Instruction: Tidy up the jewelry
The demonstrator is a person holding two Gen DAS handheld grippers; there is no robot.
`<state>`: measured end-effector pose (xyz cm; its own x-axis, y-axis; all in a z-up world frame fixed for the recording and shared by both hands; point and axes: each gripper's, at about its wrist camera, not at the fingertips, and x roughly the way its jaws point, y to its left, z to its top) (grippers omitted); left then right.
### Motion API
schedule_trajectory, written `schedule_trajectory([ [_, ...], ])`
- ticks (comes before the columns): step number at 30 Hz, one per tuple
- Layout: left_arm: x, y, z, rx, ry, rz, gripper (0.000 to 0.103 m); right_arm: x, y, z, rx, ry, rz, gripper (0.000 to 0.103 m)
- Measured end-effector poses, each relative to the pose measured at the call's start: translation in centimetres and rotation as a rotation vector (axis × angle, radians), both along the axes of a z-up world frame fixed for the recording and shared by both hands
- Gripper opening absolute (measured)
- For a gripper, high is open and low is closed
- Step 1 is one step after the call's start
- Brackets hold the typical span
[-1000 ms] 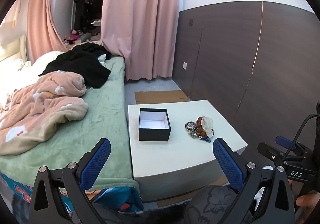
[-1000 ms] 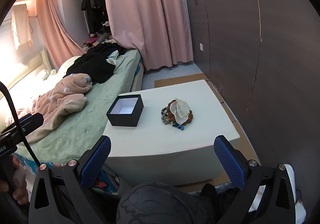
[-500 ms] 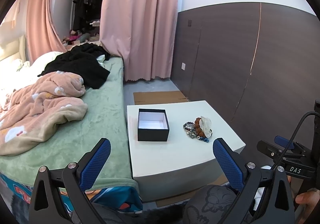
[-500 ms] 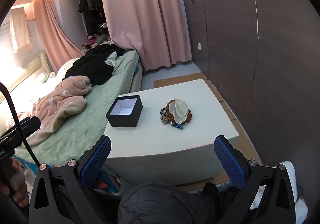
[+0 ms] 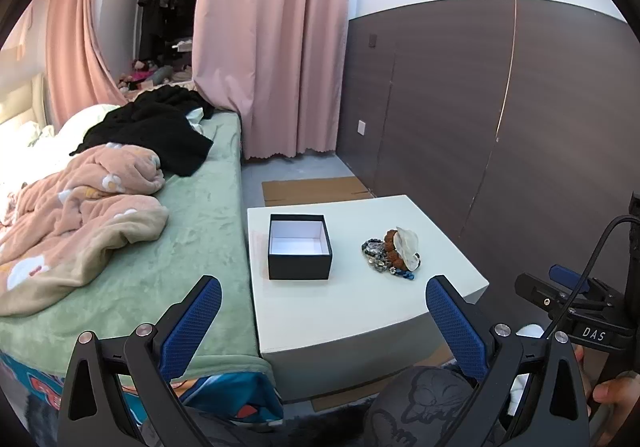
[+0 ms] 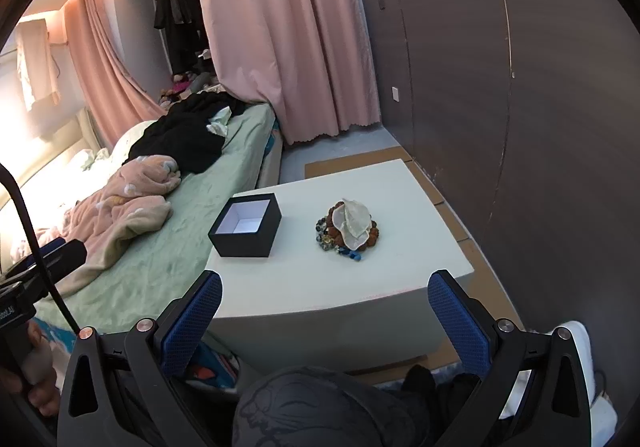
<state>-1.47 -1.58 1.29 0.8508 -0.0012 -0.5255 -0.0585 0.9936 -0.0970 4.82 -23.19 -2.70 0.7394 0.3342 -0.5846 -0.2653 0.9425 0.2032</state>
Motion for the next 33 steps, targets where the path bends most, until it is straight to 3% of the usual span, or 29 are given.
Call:
schedule_trajectory([
  [33, 0.7, 1.2, 0.5, -0.029, -0.012, 0.005, 0.102, 0.9, 1.2, -0.3, 0.0, 0.024, 0.015, 0.103],
])
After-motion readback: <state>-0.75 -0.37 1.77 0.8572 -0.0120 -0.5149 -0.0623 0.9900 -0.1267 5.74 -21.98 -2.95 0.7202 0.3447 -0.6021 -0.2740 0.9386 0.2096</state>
